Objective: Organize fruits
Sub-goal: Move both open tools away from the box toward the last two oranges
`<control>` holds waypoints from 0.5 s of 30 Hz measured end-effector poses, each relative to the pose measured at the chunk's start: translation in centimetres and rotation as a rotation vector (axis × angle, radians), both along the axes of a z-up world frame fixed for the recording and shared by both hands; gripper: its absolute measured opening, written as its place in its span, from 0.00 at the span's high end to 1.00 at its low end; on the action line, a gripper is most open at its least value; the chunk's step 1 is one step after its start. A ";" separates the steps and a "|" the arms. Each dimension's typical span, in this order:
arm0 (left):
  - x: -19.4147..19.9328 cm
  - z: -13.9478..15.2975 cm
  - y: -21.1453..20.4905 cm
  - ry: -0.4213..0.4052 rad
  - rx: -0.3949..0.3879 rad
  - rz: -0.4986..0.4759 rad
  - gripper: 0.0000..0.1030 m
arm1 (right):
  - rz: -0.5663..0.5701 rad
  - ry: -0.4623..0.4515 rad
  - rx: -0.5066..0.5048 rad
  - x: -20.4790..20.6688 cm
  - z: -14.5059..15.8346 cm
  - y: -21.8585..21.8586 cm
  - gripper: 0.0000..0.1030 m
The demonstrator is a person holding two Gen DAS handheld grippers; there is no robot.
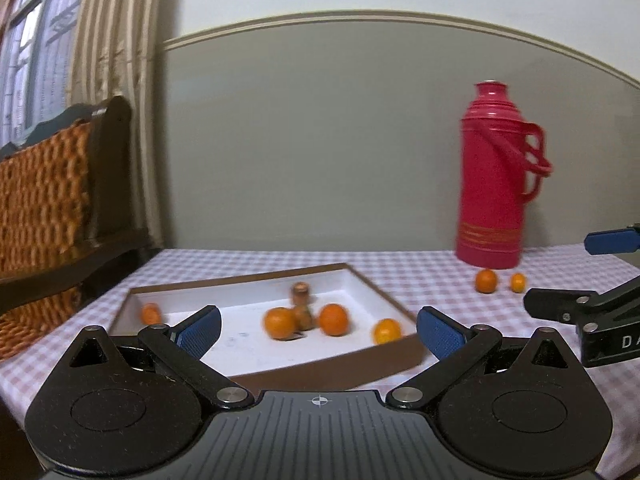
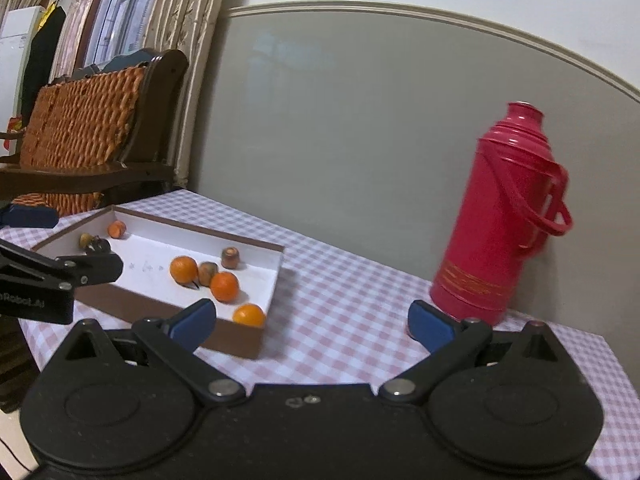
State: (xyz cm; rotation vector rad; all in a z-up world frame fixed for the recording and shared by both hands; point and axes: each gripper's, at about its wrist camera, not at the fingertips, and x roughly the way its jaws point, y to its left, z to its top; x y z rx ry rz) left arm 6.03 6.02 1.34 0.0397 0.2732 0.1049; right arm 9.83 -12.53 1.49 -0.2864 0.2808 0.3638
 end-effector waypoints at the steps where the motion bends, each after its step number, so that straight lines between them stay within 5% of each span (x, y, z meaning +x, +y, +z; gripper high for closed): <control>1: 0.0 0.0 -0.5 0.002 0.002 -0.014 0.00 | -0.008 -0.002 -0.002 -0.2 0.0 -0.4 0.06; 15: 1.3 -0.9 -7.2 0.001 0.040 -0.148 0.00 | -0.165 0.026 0.061 -1.1 -0.6 -7.9 0.06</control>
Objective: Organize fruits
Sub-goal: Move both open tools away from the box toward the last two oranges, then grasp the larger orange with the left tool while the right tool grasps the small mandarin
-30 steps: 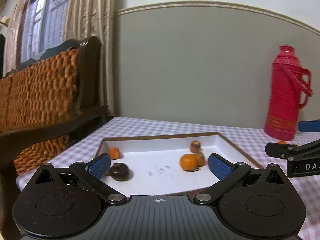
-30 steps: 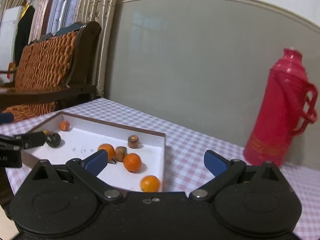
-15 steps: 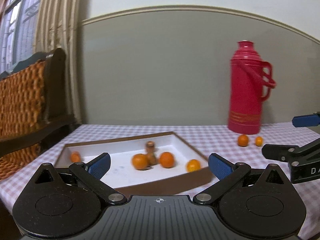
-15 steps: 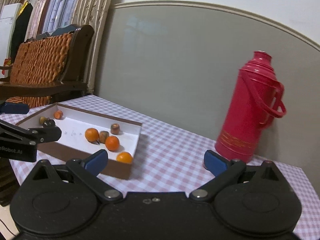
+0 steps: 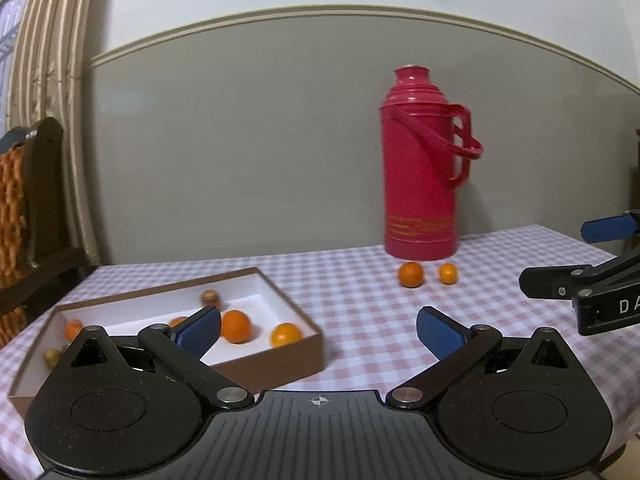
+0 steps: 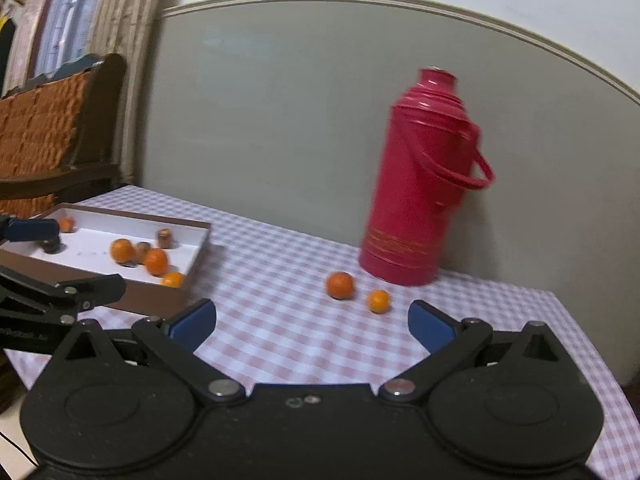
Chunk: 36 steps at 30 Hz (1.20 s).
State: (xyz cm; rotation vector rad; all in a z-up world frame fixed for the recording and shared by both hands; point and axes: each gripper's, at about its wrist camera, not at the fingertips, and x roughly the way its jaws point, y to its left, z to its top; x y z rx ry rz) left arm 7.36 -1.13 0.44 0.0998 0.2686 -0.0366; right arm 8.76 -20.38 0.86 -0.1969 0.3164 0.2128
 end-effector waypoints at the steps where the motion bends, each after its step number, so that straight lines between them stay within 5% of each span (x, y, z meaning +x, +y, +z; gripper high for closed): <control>1: 0.2 -0.1 -0.3 0.000 -0.001 -0.007 0.00 | -0.012 0.003 0.004 0.0 -0.1 -0.5 0.06; 13: 5.1 -0.6 -4.6 -0.017 -0.006 -0.042 0.00 | -0.064 -0.025 -0.020 2.3 -0.8 -3.1 0.10; 18: 8.0 -0.9 -5.7 -0.020 0.007 -0.047 0.01 | -0.094 0.000 0.004 5.1 -0.9 -3.7 0.23; 36: 16.5 -3.8 -7.8 0.099 0.008 -0.057 0.23 | -0.123 0.128 0.005 15.8 -4.1 -3.6 0.40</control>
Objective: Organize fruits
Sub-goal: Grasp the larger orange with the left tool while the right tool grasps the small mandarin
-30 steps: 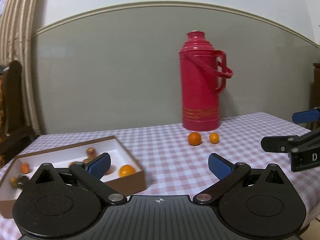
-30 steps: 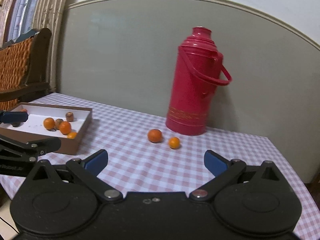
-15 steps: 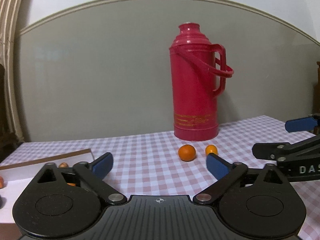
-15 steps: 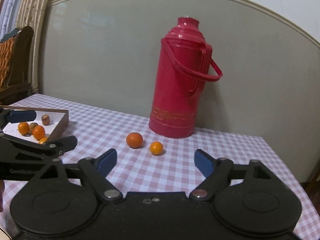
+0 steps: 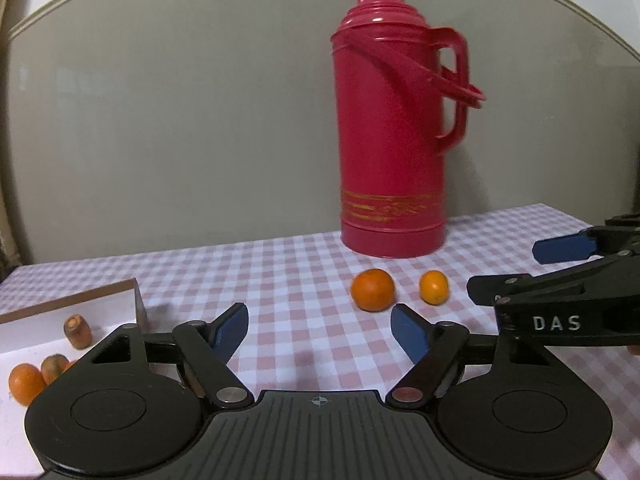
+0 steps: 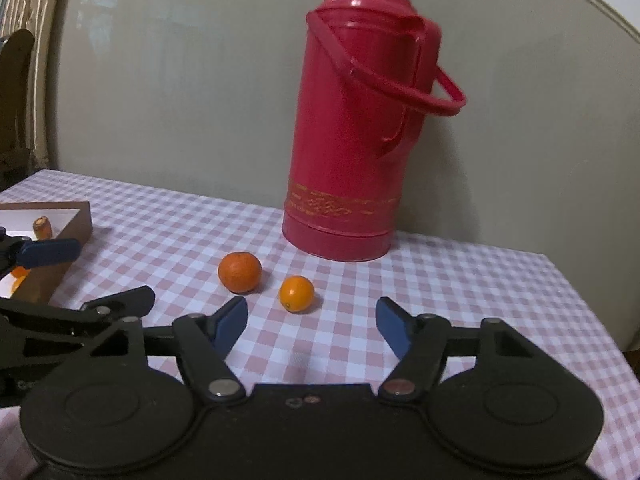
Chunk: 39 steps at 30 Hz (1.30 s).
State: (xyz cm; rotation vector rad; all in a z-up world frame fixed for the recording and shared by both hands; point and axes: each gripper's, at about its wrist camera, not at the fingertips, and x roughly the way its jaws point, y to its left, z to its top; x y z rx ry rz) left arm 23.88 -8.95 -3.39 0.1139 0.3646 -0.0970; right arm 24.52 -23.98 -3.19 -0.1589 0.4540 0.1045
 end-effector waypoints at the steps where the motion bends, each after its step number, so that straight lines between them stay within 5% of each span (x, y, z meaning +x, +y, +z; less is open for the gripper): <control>1: 0.4 -0.1 0.0 0.002 0.003 0.000 0.23 | 0.001 0.006 0.001 0.7 -0.2 0.1 0.41; 14: 4.6 -1.2 -0.5 0.055 -0.024 -0.001 0.23 | -0.006 0.124 -0.012 7.7 -3.5 0.9 0.65; 30: 10.2 -2.3 -4.4 0.189 -0.051 -0.060 0.24 | 0.002 0.157 0.064 10.5 -4.0 -3.0 0.68; 39: 11.7 -2.7 -7.0 0.232 0.029 -0.071 0.45 | 0.012 0.149 0.048 12.1 -4.0 -3.4 0.73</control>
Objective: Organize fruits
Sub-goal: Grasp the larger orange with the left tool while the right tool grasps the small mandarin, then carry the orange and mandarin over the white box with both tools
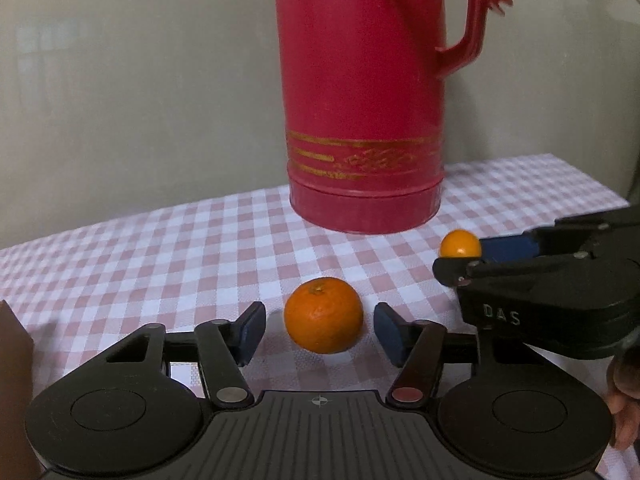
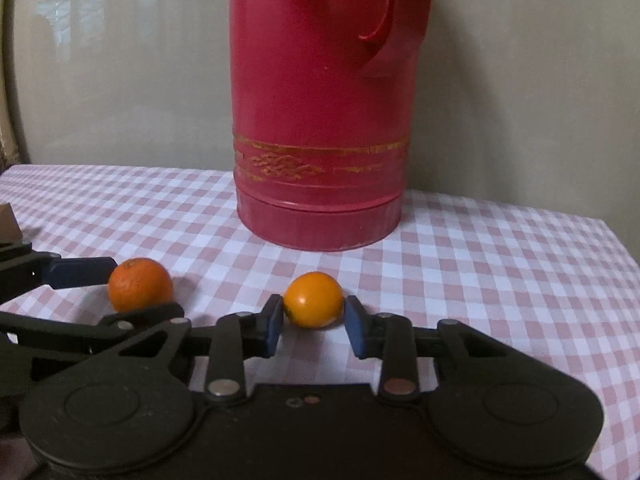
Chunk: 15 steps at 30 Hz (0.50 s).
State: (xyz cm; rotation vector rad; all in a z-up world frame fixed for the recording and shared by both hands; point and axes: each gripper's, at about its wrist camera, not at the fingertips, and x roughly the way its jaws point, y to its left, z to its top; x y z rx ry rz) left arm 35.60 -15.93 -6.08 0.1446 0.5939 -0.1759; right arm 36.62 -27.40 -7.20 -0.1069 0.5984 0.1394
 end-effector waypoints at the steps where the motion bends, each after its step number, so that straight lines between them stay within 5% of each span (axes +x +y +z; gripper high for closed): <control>1: 0.2 0.0 0.0 0.004 0.003 -0.003 0.47 | -0.002 0.002 -0.006 0.1 0.0 0.1 0.71; 6: 0.1 0.1 -0.3 -0.002 0.022 0.003 0.60 | -0.030 -0.027 -0.021 0.5 0.2 0.2 0.70; 15: -0.4 0.3 0.2 -0.016 0.005 0.002 0.61 | -0.021 -0.017 -0.053 -0.2 0.0 0.5 0.76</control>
